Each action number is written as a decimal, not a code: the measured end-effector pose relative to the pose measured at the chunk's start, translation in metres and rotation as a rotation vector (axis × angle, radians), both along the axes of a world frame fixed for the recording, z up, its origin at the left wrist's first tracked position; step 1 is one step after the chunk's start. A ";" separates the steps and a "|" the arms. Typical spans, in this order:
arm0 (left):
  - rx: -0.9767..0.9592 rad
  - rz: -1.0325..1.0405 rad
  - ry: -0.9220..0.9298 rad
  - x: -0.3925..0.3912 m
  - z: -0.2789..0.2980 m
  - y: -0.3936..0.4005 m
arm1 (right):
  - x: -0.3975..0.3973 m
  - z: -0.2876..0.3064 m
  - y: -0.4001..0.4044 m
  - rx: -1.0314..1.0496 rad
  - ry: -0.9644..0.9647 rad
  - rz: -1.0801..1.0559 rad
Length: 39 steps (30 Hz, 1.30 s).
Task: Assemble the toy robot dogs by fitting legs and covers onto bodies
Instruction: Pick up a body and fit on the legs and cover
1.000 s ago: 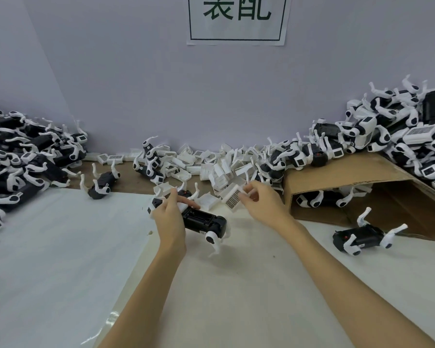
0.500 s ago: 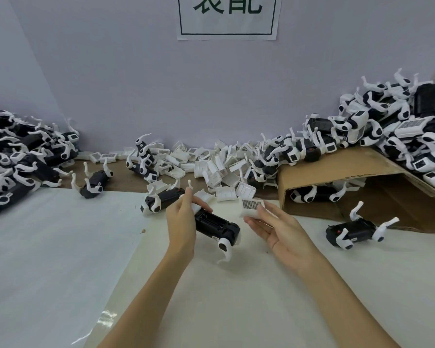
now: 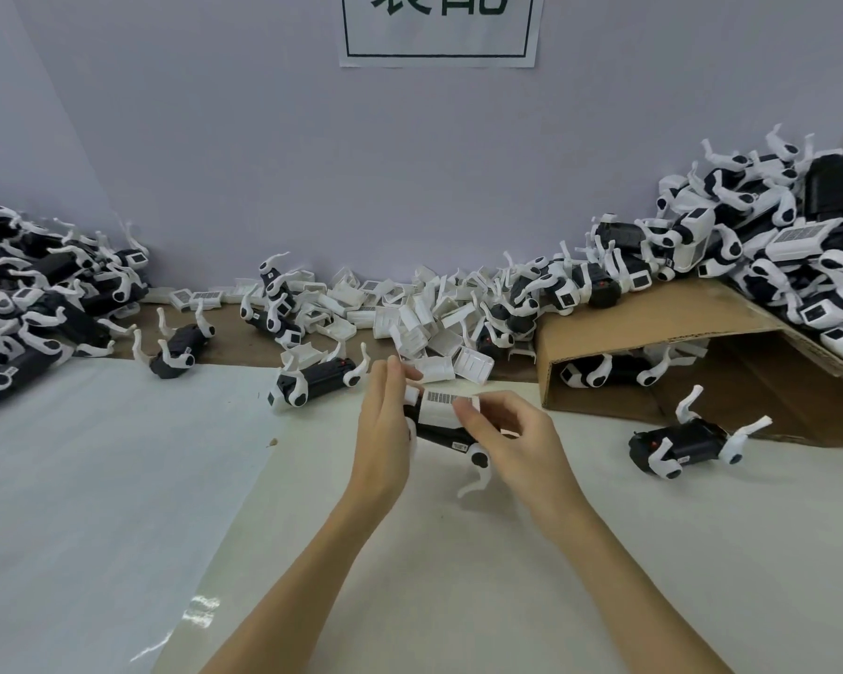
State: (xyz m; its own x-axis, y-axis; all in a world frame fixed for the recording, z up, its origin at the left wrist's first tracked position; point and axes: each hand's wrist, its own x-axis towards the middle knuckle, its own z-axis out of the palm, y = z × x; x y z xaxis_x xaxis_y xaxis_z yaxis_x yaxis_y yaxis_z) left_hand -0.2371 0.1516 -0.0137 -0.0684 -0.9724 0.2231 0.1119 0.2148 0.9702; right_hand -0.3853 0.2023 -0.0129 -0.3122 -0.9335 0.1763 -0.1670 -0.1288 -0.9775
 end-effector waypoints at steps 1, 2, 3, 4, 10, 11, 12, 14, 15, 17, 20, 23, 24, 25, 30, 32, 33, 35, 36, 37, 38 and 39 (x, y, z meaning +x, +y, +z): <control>0.002 -0.011 -0.004 0.001 0.000 -0.001 | 0.000 -0.001 0.000 0.000 0.041 0.009; 0.011 -0.027 0.002 0.002 -0.001 -0.002 | 0.000 -0.002 -0.001 0.007 0.085 0.017; 0.016 -0.042 0.008 0.003 -0.001 -0.003 | -0.001 -0.003 -0.001 0.016 0.123 0.022; 0.010 -0.056 0.007 0.003 -0.001 -0.003 | -0.001 -0.004 -0.001 0.020 0.147 0.031; -0.144 -0.076 -0.093 0.002 0.001 -0.001 | -0.008 0.000 0.001 0.102 0.021 0.254; -0.182 -0.070 -0.103 0.002 0.002 0.000 | -0.011 0.003 0.002 0.144 -0.022 0.308; -0.225 -0.076 -0.118 0.002 0.002 0.001 | -0.015 0.006 0.004 0.185 -0.037 0.350; -0.327 -0.120 -0.169 0.003 0.003 0.005 | -0.025 0.010 0.007 0.208 0.043 0.435; -0.375 -0.145 -0.197 0.005 0.003 0.006 | -0.028 0.011 0.009 0.194 0.084 0.473; -0.424 -0.164 -0.252 0.008 0.003 0.004 | -0.029 0.011 0.011 0.133 0.092 0.470; -0.447 -0.120 -0.358 0.017 0.004 -0.004 | -0.026 0.009 0.008 -0.061 0.172 0.239; -0.416 -0.165 -0.481 0.025 0.001 -0.012 | -0.023 0.007 0.005 -0.269 0.558 -0.004; -0.421 -0.181 -0.505 0.027 -0.001 -0.013 | -0.023 0.005 0.004 -0.319 0.667 -0.053; -0.421 -0.195 -0.513 0.027 -0.002 -0.014 | -0.024 0.003 0.004 -0.339 0.733 -0.075; -0.332 -0.233 -0.519 0.027 -0.007 -0.019 | -0.025 -0.001 0.003 -0.294 0.760 -0.060; -0.335 -0.246 -0.509 0.028 -0.007 -0.020 | -0.025 0.000 0.003 -0.282 0.740 -0.054; -0.348 -0.252 -0.500 0.027 -0.007 -0.020 | -0.025 0.001 0.003 -0.279 0.741 -0.054; -0.377 -0.257 -0.481 0.026 -0.006 -0.020 | -0.025 0.004 0.003 -0.276 0.757 -0.057; -0.381 -0.253 -0.473 0.025 -0.006 -0.020 | -0.024 0.005 0.004 -0.275 0.764 -0.058; -0.383 -0.248 -0.469 0.025 -0.006 -0.020 | -0.024 0.006 0.004 -0.273 0.767 -0.058; -0.381 -0.243 -0.472 0.025 -0.006 -0.020 | -0.025 0.007 0.005 -0.273 0.767 -0.057; -0.375 -0.241 -0.476 0.025 -0.006 -0.021 | -0.026 0.007 0.005 -0.273 0.763 -0.051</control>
